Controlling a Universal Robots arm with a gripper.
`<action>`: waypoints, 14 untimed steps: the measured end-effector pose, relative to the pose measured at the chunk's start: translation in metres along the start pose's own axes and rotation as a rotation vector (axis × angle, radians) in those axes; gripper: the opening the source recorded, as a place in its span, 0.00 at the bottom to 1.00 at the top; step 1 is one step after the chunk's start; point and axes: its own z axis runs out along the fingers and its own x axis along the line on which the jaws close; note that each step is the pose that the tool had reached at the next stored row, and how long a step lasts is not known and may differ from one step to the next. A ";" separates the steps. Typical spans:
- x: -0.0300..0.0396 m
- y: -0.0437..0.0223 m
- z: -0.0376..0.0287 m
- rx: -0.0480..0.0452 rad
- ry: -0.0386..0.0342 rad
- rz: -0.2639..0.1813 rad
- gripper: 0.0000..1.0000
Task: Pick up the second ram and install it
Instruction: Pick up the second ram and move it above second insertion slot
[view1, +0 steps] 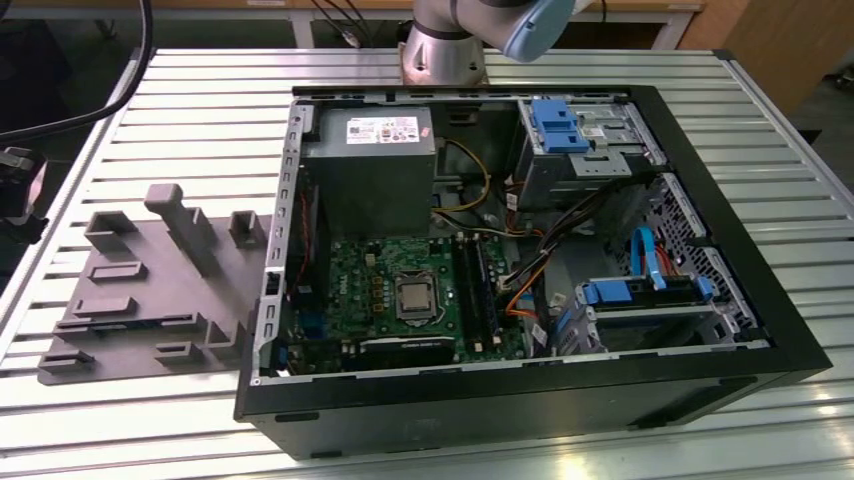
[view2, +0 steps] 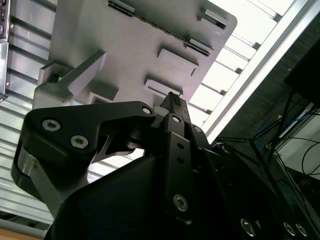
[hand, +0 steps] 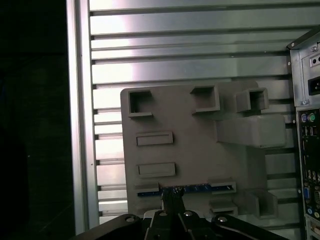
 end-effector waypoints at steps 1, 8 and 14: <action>0.0000 0.0000 0.0000 0.0000 0.0000 0.000 0.11; 0.0000 0.0000 0.0001 -0.0001 0.0001 -0.003 0.11; 0.0000 0.0000 0.0001 -0.0010 0.0021 -0.046 0.11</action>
